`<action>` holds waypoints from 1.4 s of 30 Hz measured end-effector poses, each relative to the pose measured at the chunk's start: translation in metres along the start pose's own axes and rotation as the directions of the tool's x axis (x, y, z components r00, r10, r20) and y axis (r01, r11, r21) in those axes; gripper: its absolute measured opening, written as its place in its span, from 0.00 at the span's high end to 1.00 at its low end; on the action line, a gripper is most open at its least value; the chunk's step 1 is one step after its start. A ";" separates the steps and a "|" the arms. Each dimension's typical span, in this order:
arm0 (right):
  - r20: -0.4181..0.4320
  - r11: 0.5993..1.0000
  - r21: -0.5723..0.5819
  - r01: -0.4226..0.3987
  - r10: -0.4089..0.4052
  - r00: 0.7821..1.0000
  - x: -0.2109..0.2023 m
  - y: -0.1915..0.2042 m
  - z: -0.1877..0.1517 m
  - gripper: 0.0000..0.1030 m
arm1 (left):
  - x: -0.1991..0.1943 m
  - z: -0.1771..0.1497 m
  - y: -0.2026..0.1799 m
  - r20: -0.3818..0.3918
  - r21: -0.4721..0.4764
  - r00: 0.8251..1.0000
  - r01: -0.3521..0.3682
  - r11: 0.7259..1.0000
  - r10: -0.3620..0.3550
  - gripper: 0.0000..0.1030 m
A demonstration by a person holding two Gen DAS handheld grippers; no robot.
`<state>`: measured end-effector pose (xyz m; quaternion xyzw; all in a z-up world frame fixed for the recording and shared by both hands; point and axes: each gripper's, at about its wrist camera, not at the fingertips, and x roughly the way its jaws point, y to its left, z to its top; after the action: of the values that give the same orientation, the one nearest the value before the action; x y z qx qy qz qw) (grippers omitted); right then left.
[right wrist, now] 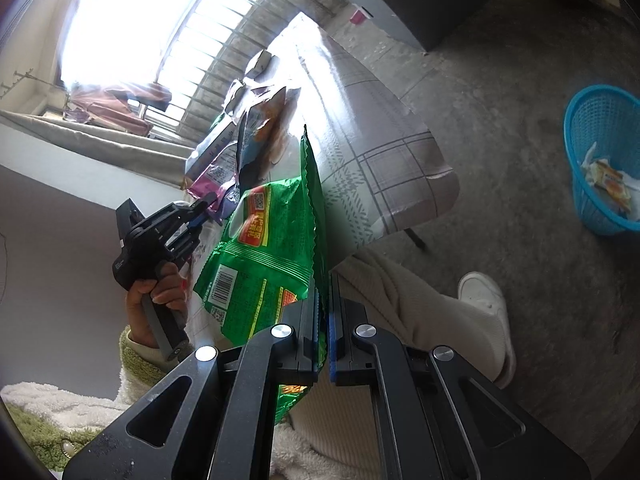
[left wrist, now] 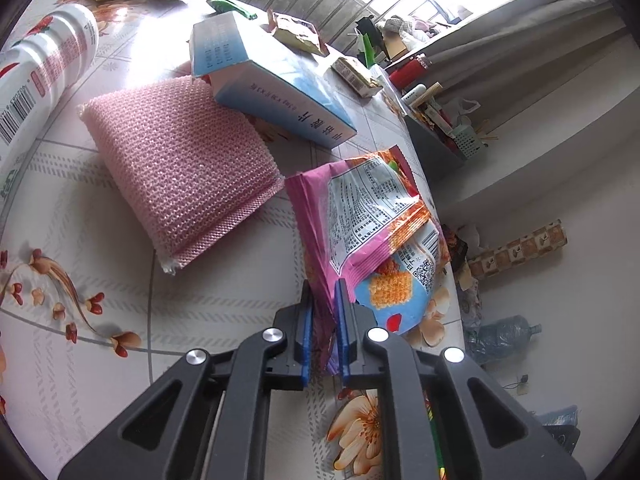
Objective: Collect trash
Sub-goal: 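Lift the green bag with the right gripper while the left gripper grasps the pink snack bag, then carry the green bag and pink bag with both grippers toward the wastebasket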
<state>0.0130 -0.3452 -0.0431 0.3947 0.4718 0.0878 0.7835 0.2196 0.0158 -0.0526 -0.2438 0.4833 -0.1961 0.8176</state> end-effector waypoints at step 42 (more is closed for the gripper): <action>0.286 0.999 0.033 -0.026 0.016 0.958 -0.068 -0.006 0.008 1.00 | -0.070 0.006 -0.130 0.174 0.403 0.950 0.171 0.899 -0.259 0.95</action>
<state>-0.0185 -0.3886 0.0003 0.4223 0.3512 0.0297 0.8351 0.1818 -0.0487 0.0752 -0.1523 0.3106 -0.3477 0.8715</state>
